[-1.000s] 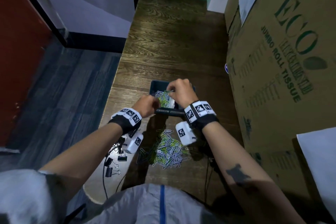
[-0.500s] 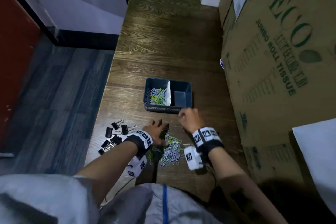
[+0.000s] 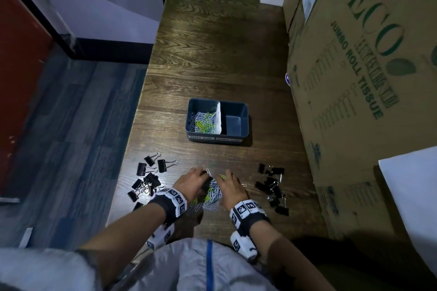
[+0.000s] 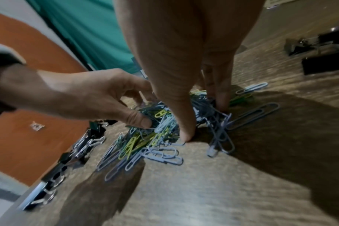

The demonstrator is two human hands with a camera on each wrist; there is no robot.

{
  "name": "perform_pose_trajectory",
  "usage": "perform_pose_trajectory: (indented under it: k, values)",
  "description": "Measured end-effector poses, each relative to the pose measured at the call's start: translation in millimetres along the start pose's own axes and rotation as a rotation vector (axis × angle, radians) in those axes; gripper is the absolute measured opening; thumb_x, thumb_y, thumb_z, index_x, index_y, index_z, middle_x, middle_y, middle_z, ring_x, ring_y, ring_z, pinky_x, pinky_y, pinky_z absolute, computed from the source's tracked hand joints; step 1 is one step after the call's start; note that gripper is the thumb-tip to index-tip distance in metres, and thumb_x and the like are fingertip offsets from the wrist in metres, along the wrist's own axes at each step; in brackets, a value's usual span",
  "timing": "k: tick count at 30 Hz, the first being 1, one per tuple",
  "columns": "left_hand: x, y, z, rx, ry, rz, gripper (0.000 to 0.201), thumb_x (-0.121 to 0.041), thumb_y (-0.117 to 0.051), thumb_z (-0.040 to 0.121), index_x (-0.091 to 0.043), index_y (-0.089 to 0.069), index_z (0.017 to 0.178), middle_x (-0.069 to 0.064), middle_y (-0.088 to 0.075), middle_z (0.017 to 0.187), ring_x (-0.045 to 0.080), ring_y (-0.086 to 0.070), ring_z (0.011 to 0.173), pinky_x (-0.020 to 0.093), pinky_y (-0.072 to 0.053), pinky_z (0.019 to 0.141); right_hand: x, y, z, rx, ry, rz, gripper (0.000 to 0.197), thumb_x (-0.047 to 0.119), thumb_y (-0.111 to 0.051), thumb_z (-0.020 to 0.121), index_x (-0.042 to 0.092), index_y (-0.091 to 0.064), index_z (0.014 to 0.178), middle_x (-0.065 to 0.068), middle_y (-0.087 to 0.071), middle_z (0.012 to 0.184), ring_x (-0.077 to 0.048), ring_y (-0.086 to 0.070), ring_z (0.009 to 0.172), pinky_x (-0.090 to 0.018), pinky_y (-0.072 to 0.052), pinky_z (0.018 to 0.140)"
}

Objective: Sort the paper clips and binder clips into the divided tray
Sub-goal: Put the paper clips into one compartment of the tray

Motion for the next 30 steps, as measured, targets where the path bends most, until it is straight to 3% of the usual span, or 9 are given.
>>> perform_pose_trajectory:
  k: [3,6,9,13,17,19,22,24,30]
  values:
    - [4.8,12.1,-4.3,-0.056,0.049,-0.142,0.045,-0.011,-0.069,0.084,-0.016,-0.056,0.127,0.007,-0.053,0.114,0.025,-0.057,0.1,0.028,-0.045,0.078,-2.4,8.1,4.1,-0.064,0.004,0.056,0.071,-0.006,-0.068,0.083,0.02,-0.043,0.145,-0.015,-0.035,0.143,-0.039,-0.05,0.123,-0.047,-0.049,0.1]
    - [10.7,22.1,-7.2,-0.089,0.083,-0.237,0.032,-0.009,-0.067,0.087,-0.018,-0.062,0.117,-0.001,-0.055,0.098,0.019,-0.058,0.085,0.022,-0.041,0.073,-7.1,12.5,6.6,-0.072,0.005,0.17,0.075,-0.006,-0.07,0.082,0.026,-0.046,0.146,-0.015,-0.041,0.147,-0.039,-0.052,0.127,-0.046,-0.049,0.103]
    - [16.4,31.3,-10.3,-0.13,0.102,-0.293,0.027,-0.008,-0.068,0.086,-0.019,-0.065,0.111,-0.001,-0.06,0.096,0.018,-0.06,0.085,0.028,-0.05,0.081,-11.2,22.5,10.2,-0.103,0.019,0.238,0.077,0.0,-0.077,0.08,0.036,-0.051,0.142,-0.01,-0.055,0.14,-0.032,-0.061,0.118,-0.043,-0.055,0.096]
    - [22.1,48.4,-10.5,-0.182,0.104,-0.362,0.027,-0.013,-0.071,0.085,-0.013,-0.066,0.111,0.004,-0.067,0.099,0.017,-0.062,0.085,0.025,-0.049,0.082,-20.0,31.9,10.4,-0.08,-0.029,0.28,0.062,0.01,-0.082,0.081,0.028,-0.06,0.135,-0.014,-0.063,0.133,-0.031,-0.068,0.106,-0.044,-0.057,0.091]
    - [26.8,72.1,-13.5,-0.299,0.118,-0.449,0.03,-0.017,-0.073,0.084,-0.009,-0.066,0.112,0.007,-0.069,0.103,0.016,-0.064,0.086,0.02,-0.048,0.079,-26.0,40.1,11.2,-0.086,-0.054,0.348,0.021,0.015,-0.08,0.084,0.015,-0.074,0.104,-0.012,-0.073,0.108,-0.024,-0.07,0.088,-0.041,-0.058,0.086]
    - [25.7,84.1,-13.0,-0.329,0.098,-0.492,0.028,-0.017,-0.072,0.084,-0.009,-0.066,0.111,0.007,-0.07,0.102,0.009,-0.064,0.081,0.016,-0.05,0.076,-28.3,41.0,13.2,-0.107,-0.061,0.328,0.006,0.013,-0.078,0.085,0.018,-0.074,0.088,-0.008,-0.072,0.101,-0.02,-0.068,0.083,-0.039,-0.058,0.084]
    - [19.9,114.0,-9.0,-0.377,0.051,-0.518,0.023,-0.015,-0.067,0.087,-0.008,-0.066,0.109,0.005,-0.07,0.1,-0.006,-0.059,0.076,0.006,-0.048,0.068,-38.1,38.5,23.1,-0.15,-0.075,0.313,0.019,0.01,-0.08,0.083,0.026,-0.071,0.077,-0.001,-0.071,0.095,-0.016,-0.068,0.082,-0.039,-0.06,0.083]
    - [19.5,144.5,-3.7,-0.442,0.03,-0.51,0.022,-0.015,-0.066,0.088,-0.007,-0.066,0.108,0.006,-0.07,0.098,-0.003,-0.06,0.076,0.003,-0.047,0.068,-38.9,40.5,29.0,-0.153,-0.051,0.309,0.024,0.009,-0.082,0.08,0.027,-0.07,0.07,0.0,-0.071,0.09,-0.017,-0.069,0.082,-0.041,-0.06,0.083]
    - [33.5,226.4,25.1,-0.611,0.079,-0.472,0.03,-0.019,-0.073,0.084,-0.007,-0.066,0.11,0.011,-0.071,0.1,0.015,-0.065,0.084,0.03,-0.055,0.078,-1.7,117.9,3.6,-0.191,0.084,0.303,0.006,0.002,-0.078,0.084,0.008,-0.075,0.082,-0.006,-0.072,0.093,-0.018,-0.068,0.083,-0.031,-0.057,0.08]
Point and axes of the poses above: each hand's wrist, its own z-axis towards the middle knuckle, its own y-axis out of the back of the hand, x = y × z, the point moved 10 cm from there along z, towards the middle knuckle
